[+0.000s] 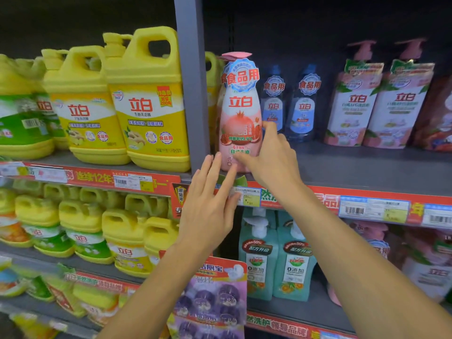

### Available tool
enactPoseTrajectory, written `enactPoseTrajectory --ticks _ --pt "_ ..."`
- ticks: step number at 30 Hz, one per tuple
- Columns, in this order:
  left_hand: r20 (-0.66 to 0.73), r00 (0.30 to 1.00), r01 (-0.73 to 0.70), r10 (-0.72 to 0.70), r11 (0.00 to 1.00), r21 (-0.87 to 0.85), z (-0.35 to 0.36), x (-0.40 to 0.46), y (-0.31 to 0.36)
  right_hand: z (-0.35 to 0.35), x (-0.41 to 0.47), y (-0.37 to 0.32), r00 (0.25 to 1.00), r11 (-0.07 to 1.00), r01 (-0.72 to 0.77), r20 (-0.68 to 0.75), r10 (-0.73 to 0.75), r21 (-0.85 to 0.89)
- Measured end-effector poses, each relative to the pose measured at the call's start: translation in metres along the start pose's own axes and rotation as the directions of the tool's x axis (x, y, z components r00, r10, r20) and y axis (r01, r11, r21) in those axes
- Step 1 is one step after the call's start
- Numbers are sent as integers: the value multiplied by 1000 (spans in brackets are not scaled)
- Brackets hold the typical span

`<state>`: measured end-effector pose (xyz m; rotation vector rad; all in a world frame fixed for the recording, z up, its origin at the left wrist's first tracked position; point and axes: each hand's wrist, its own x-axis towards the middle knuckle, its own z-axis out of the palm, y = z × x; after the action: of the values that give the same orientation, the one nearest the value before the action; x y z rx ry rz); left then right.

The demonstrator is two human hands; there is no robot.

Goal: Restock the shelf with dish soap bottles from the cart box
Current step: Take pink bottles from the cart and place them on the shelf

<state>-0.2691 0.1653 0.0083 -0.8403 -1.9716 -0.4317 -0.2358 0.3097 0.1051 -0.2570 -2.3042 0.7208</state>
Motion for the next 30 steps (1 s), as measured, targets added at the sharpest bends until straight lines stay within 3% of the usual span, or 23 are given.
enactPoseTrajectory --ticks 13,17,23,30 --pt "-13 1000 19 -20 999 -49 2 1 4 0 -2 -13 999 1000 -18 38 18 3" --pt "2 1000 5 -4 998 -55 1 -2 1 -11 -27 -2 990 966 109 114 -84 -236" --pt "-44 999 22 -24 999 -40 3 3 3 -7 -63 29 982 775 190 101 -161 -603" --pt "133 989 76 -65 994 -80 -13 2 11 7 -75 39 981 716 150 14 -192 -681"
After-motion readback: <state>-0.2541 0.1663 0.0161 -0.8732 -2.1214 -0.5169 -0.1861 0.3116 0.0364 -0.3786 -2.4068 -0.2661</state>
